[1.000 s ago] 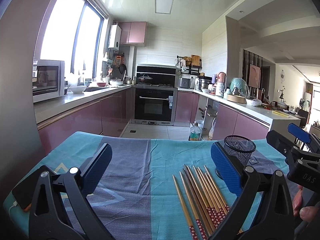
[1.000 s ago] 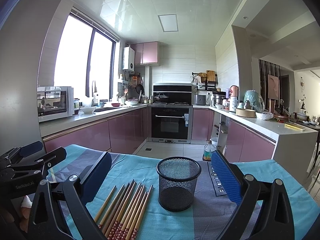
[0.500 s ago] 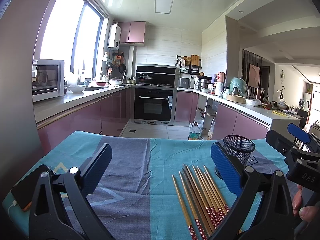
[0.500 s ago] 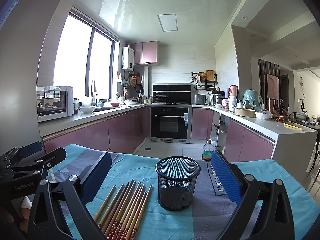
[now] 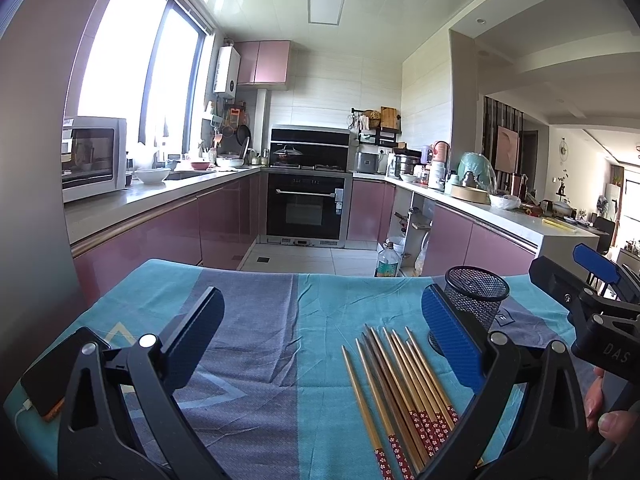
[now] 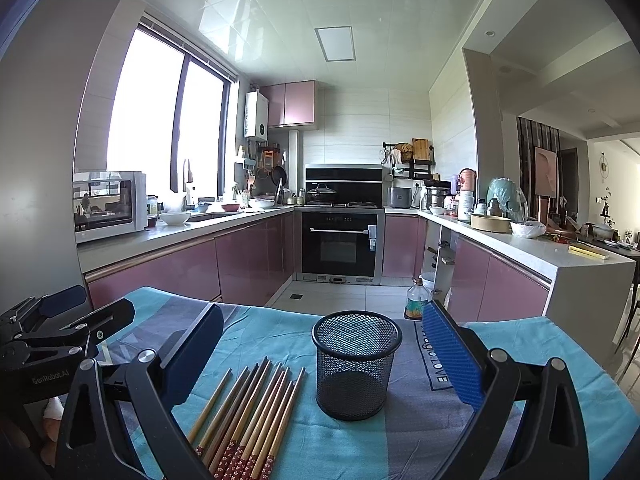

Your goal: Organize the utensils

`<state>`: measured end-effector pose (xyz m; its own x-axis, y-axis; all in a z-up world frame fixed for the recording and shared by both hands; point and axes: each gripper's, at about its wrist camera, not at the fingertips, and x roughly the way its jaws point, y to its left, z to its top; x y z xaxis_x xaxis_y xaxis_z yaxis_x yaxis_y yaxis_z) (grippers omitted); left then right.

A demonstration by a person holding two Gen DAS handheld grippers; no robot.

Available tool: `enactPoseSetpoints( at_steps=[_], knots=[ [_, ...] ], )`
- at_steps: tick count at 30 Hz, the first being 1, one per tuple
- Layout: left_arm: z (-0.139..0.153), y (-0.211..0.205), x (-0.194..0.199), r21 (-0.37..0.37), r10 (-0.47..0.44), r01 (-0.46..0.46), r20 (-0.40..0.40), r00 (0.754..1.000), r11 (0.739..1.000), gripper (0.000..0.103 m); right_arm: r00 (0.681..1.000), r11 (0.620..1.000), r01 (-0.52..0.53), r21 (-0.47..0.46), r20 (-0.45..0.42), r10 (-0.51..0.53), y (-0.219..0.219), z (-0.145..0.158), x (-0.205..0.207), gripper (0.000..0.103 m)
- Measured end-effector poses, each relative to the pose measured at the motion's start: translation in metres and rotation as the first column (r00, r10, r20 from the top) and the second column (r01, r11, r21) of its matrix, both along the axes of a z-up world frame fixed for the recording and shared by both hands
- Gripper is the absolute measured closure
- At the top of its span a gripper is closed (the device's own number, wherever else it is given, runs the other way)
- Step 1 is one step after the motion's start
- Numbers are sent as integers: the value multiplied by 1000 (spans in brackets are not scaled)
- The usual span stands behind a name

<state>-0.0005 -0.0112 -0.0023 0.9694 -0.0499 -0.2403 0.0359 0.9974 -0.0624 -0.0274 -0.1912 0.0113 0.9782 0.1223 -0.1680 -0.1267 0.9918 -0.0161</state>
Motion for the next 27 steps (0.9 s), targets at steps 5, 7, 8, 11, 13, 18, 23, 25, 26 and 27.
enactPoseSetpoints(
  at_steps=[5, 7, 8, 11, 13, 18, 23, 25, 26, 27],
  knots=[
    [0, -1, 0, 1, 1, -1, -1, 1000, 1000, 6, 1000, 1000, -1, 0, -2, 1, 0, 0, 1, 7],
    [-1, 0, 0, 1, 0, 0, -1, 1000, 1000, 6, 1000, 1000, -1, 1, -2, 1, 0, -1, 1, 7],
    [-1, -1, 0, 1, 0, 0, -1, 1000, 1000, 6, 1000, 1000, -3, 1, -3, 3, 0, -1, 1, 7],
    [-2, 0, 0, 0, -3, 3, -5, 1000, 1000, 6, 1000, 1000, -2, 2, -7, 2, 0, -1, 1, 7],
    [-3, -1, 0, 0, -5, 5, -8, 1000, 1000, 6, 1000, 1000, 1, 0, -4, -1, 0, -2, 1, 7],
    [-4, 1, 0, -1, -8, 8, -11, 1000, 1000, 6, 1000, 1000, -3, 3, -8, 3, 0, -2, 2, 7],
    [-6, 2, 3, 0, -16, 16, -22, 1000, 1000, 6, 1000, 1000, -8, 5, -17, 8, -1, -3, 4, 7],
    [-6, 3, 3, 4, -17, 17, -29, 999, 1000, 6, 1000, 1000, -11, 5, -24, 11, 0, -3, 6, 7],
    [-7, 3, 4, 6, -18, 18, -33, 999, 1000, 6, 999, 1000, -14, 6, -29, 14, 0, -4, 7, 7],
    [-8, 3, 5, 9, -20, 20, -42, 999, 1000, 6, 999, 1000, -19, 9, -37, 20, -1, -4, 8, 7]
  ],
)
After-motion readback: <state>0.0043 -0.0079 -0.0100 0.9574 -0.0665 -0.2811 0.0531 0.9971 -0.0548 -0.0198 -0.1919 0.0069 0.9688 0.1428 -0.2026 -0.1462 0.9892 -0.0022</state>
